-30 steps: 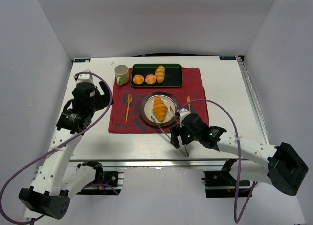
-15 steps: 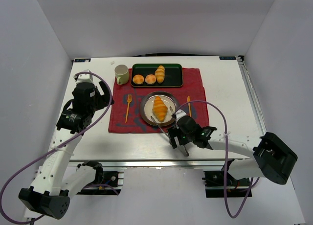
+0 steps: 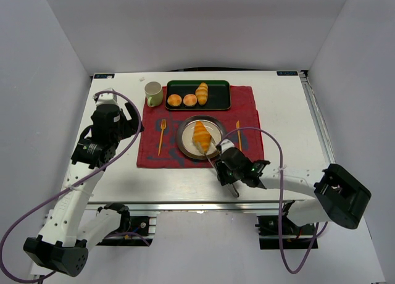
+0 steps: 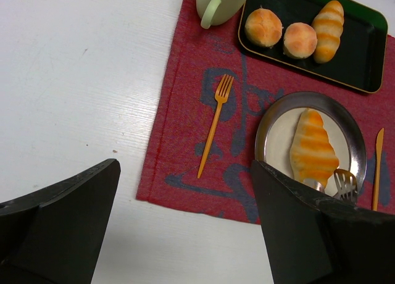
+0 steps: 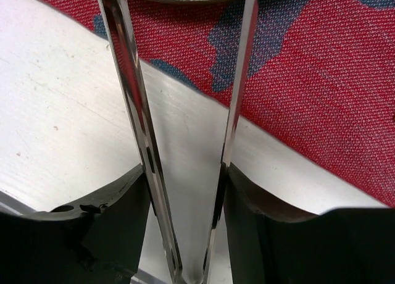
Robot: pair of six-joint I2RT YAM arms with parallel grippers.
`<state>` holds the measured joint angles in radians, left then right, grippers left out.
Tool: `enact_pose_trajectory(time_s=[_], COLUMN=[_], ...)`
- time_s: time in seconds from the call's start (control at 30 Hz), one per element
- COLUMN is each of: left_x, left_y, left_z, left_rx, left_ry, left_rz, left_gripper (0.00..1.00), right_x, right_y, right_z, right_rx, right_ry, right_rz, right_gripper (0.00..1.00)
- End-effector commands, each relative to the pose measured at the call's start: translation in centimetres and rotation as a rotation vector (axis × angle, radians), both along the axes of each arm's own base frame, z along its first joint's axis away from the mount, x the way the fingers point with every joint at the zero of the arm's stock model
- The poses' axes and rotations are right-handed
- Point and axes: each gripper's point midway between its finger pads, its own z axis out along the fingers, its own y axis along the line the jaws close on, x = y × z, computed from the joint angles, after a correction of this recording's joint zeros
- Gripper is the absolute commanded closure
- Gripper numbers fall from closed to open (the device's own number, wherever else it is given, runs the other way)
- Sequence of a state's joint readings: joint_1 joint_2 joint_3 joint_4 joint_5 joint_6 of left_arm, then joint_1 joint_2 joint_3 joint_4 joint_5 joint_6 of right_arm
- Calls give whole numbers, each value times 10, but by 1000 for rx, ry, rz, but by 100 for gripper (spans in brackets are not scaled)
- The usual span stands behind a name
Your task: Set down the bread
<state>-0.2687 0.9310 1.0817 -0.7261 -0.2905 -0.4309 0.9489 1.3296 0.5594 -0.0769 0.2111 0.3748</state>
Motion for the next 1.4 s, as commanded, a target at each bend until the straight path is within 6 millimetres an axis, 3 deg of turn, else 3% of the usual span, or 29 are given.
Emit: enact_pose_trajectory(time_s=[0.0,0.37,0.7,1.0,1.1,1.13,1.17,1.2,1.23,1.27,1.37], left_x=[-1,0,0,-1,-1,-1,-2,-2,-3,-3,-3], left_y=[0,-1,-2,-4,-5,-5,-5,-4,-4,-4,-5], left_z=[14,16,19,21,22,22,22,23,22,23,23], left_rx=[-10,-12,-21,-34,-39,-38,-37,-38,-38,-40,-42], left_ry=[-37,-43,-50,-56,-58,-57,-57,-60,-60,-64,-68], left_rz=[0,-4,-7,-13,-16,-16,-17,-15,-15,-15,-18], left_gripper=[2,2,2,2,2,2,2,2,2,2,2], right_x=[7,-1,3,45,72,80,91,108,119,135,163], right_y=[10,5,3,-54,-85,-83,-95,-124,-126,-155,-181], right_z=[24,99,144,197,197,195,194,188,190,180,163], right_rx=[47,166,239,176,81,108,85,65,96,53,6], right_ry=[-46,-123,-153,-337,-351,-322,-337,-339,-343,-322,-283], right_rz=[-13,-12,-82,-423,-506,-485,-481,-557,-537,-610,-597], right_gripper=[47,51,57,55,56,56,56,58,59,59,59])
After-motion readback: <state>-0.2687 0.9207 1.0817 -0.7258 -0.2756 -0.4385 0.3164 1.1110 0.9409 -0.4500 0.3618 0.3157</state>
